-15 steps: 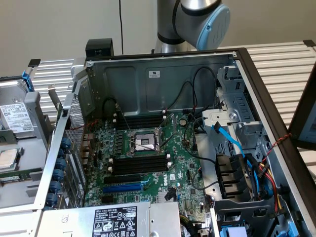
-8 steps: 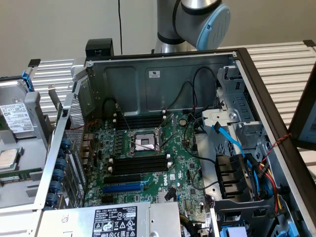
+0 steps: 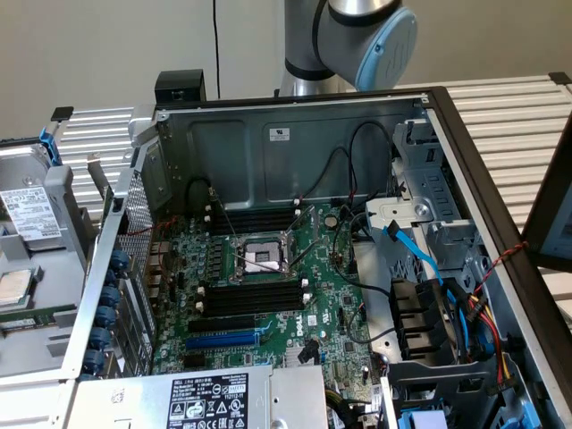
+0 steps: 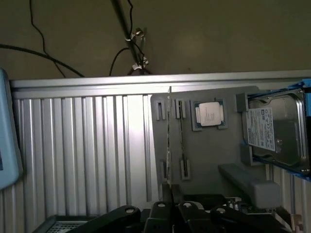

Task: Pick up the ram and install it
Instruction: 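Pick up the ram and move it above insertion slot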

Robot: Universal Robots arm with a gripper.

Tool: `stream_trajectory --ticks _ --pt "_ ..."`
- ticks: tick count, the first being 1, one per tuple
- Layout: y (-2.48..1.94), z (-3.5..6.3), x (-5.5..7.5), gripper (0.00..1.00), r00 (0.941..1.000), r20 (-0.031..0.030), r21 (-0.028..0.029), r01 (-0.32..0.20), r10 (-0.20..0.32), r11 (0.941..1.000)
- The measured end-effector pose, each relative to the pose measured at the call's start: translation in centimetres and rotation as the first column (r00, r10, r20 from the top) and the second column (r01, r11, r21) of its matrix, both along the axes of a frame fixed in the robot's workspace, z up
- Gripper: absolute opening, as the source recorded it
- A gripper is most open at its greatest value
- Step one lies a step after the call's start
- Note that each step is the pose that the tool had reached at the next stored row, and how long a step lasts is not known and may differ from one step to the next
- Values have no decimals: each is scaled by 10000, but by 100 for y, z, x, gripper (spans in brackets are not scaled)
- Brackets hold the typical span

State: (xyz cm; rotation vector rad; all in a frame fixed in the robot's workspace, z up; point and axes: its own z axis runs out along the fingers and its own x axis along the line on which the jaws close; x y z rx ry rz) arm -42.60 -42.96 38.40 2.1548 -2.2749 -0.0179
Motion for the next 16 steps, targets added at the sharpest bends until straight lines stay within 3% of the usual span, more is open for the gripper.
stream_trajectory --ticks 7,16 --pt "-2 1 239 12 10000 0 0 1 -1 10000" --pt "-14 78 591 12 10000 -1 0 0 0 10000"
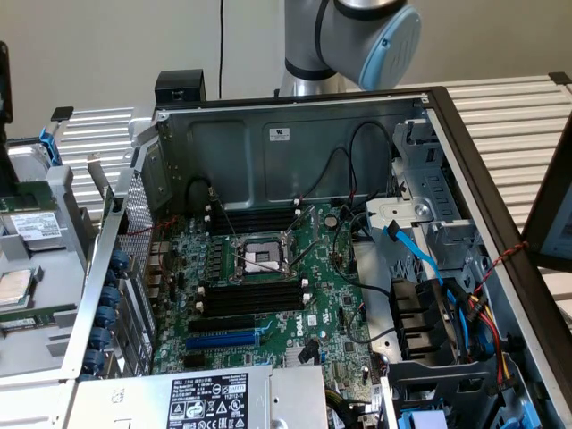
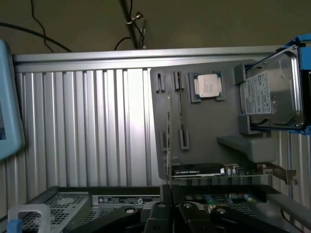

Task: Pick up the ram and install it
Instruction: 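Pick up the ram and move it above insertion slot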

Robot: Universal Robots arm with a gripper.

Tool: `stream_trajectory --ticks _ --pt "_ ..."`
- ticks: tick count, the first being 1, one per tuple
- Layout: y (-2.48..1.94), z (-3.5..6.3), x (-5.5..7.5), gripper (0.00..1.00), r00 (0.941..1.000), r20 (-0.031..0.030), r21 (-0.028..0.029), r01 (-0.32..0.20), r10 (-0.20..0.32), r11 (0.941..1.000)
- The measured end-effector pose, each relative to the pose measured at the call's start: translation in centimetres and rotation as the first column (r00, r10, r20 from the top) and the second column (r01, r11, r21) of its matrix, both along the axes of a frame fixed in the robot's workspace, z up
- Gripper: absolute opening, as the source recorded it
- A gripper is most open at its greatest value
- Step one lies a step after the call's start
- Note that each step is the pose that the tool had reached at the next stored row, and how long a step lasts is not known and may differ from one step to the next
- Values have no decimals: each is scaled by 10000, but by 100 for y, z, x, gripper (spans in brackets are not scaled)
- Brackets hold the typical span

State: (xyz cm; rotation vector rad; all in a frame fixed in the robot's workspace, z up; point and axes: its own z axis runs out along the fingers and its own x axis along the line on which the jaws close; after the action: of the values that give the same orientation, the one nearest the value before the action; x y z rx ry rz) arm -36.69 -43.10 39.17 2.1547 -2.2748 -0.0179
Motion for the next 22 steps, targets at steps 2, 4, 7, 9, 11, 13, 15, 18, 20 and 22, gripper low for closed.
stream_trajectory --ticks 2,4,7,9,11,13,15,18,20,22 --pt "-4 13 91 12 10000 1 0 -1 1 10000" --pt "-8 27 180 12 10000 0 0 1 -1 10000" --pt "-13 39 298 12 10000 1 1 0 0 10000" --pt "-13 39 361 12 10000 0 -1 0 0 10000" --pt "-14 38 445 12 10000 0 -1 1 -1 10000" --pt "-16 37 536 12 10000 0 0 0 0 10000" --pt "-18 38 629 12 10000 0 0 -1 1 10000" --pt "-24 37 763 12 10000 1 0 1 -1 10000" --pt "-28 38 855 12 10000 0 -1 -1 1 10000" --pt "-32 38 946 12 10000 0 0 1 -1 10000"
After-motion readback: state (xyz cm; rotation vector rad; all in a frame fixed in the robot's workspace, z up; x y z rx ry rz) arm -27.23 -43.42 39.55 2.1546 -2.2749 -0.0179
